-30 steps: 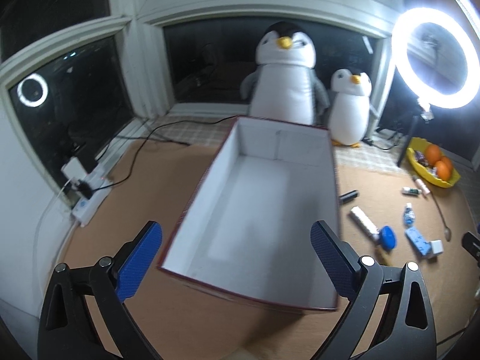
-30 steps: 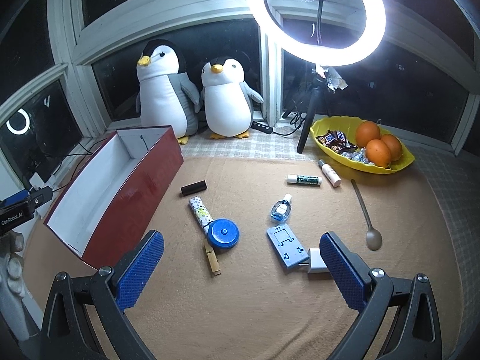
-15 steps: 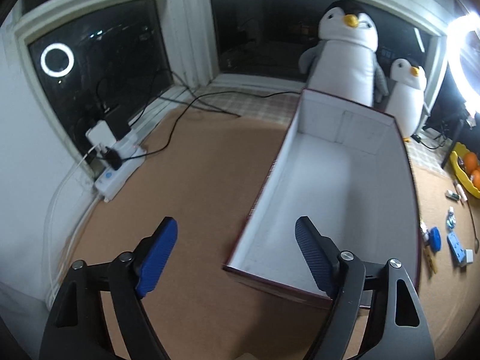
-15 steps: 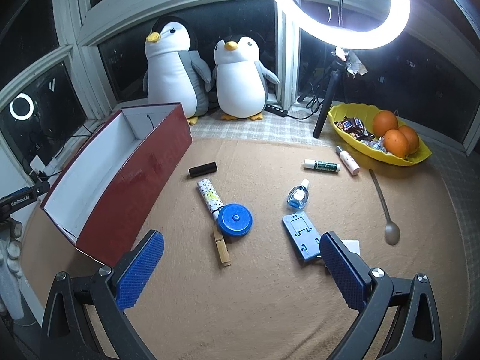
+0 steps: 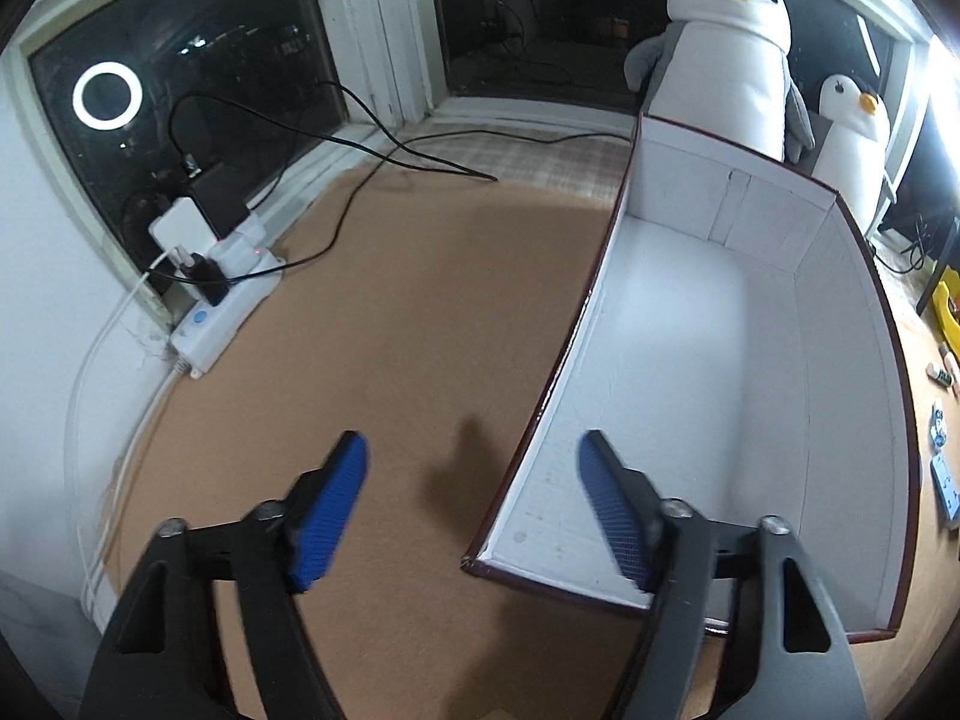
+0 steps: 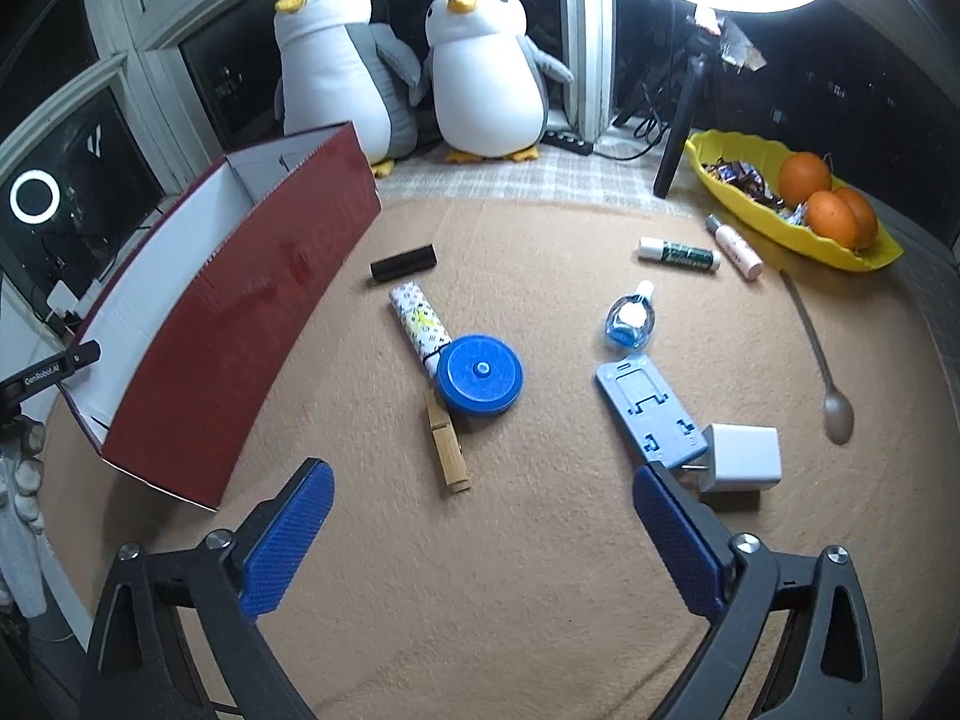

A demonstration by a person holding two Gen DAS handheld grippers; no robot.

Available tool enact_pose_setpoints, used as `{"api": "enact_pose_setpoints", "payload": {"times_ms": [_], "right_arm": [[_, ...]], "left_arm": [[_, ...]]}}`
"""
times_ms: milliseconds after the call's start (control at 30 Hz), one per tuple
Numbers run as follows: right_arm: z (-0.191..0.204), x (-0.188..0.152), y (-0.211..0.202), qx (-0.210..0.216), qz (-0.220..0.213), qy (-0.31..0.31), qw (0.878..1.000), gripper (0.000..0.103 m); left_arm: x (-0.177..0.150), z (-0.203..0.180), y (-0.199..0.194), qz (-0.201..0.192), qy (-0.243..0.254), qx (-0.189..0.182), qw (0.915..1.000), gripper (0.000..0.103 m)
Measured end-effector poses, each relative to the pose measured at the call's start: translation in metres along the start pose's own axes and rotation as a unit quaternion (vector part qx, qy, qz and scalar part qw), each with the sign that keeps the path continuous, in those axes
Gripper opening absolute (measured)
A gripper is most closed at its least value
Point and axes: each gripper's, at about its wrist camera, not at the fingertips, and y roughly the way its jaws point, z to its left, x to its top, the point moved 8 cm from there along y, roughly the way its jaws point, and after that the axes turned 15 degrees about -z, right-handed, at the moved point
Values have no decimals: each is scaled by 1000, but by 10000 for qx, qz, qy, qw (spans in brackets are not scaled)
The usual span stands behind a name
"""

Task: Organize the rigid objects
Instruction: 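Rest the left tool on the box rim while the right tool grasps the wooden clothespin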

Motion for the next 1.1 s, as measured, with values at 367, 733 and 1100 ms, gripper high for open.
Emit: {"api": "enact_pose_setpoints", "payload": {"times_ms": [367, 733, 1100], "right_arm": [[18, -9, 47, 167, 483, -201, 9985, 62], [25, -18, 79, 237, 904, -326, 9951, 42], [26, -21, 80, 266, 965, -495, 9937, 14]], "left_arm": [[-4, -4, 13, 123, 23, -84, 9999, 57], [-6, -6, 16, 168, -14, -166, 9997, 53], [-6, -7, 18, 205, -62, -220, 9995, 53]]}}
